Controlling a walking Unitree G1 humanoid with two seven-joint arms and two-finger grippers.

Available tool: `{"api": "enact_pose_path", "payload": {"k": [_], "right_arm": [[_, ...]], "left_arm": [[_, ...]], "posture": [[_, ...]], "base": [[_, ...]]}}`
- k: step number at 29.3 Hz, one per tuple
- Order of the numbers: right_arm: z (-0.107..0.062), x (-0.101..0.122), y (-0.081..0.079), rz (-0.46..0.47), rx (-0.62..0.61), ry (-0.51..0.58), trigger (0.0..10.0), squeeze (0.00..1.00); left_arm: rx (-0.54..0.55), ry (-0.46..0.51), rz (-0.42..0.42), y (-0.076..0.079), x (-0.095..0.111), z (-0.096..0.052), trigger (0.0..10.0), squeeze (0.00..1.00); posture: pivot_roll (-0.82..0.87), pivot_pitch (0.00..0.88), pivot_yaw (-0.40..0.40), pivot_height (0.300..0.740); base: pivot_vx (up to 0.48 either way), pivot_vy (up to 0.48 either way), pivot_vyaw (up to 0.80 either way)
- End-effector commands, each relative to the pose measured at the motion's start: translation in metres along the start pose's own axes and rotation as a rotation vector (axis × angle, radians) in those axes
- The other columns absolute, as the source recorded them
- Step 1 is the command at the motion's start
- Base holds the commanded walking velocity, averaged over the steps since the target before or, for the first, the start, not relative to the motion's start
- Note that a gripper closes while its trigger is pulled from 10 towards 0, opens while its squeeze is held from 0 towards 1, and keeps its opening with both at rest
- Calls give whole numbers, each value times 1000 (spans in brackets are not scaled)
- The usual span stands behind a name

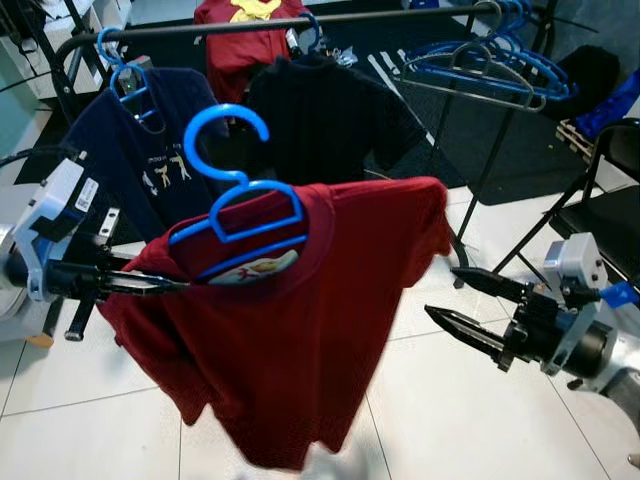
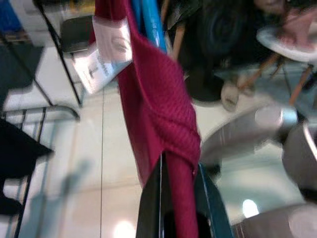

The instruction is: Hang hanger

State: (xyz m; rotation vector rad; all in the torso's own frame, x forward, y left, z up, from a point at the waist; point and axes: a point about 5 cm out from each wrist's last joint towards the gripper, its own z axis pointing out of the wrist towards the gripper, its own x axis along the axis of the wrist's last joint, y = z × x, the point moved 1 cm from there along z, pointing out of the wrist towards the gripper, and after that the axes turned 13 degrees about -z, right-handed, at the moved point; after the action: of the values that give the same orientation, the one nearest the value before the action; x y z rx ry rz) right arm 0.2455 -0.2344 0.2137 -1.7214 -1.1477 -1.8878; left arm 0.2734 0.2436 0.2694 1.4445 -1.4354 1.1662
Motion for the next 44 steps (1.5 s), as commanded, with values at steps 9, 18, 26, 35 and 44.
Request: {"api": "enact_pose_path", "payload": {"k": [9,18,26,35,44], "right_arm": [[-12,24,8,-36,-25,84,10000,0],[-26,50,15,-18,-43,250,10000,0],[-32,36,18,1,-60,179,10000,0],[-30,33,15,39,-31,174,10000,0],[-31,30,18,42,-54,179,0,0]], "left_arm": [[-24,-49,7,5,2,-3,10000,0],[-49,-44,2,7,4,-2,10000,0],[-107,5,49,16,19,2,10000,0],[-140,11,79,21,25,4,10000,0],[-141,15,80,21,25,2,10000,0]], "posture": [[-49,148,50,740],[-47,149,49,740],[-42,154,45,740],[-39,155,43,740],[-40,157,46,740]], "base": [[0,0,0],[0,0,0],[0,0,0],[0,0,0],[0,0,0]]}}
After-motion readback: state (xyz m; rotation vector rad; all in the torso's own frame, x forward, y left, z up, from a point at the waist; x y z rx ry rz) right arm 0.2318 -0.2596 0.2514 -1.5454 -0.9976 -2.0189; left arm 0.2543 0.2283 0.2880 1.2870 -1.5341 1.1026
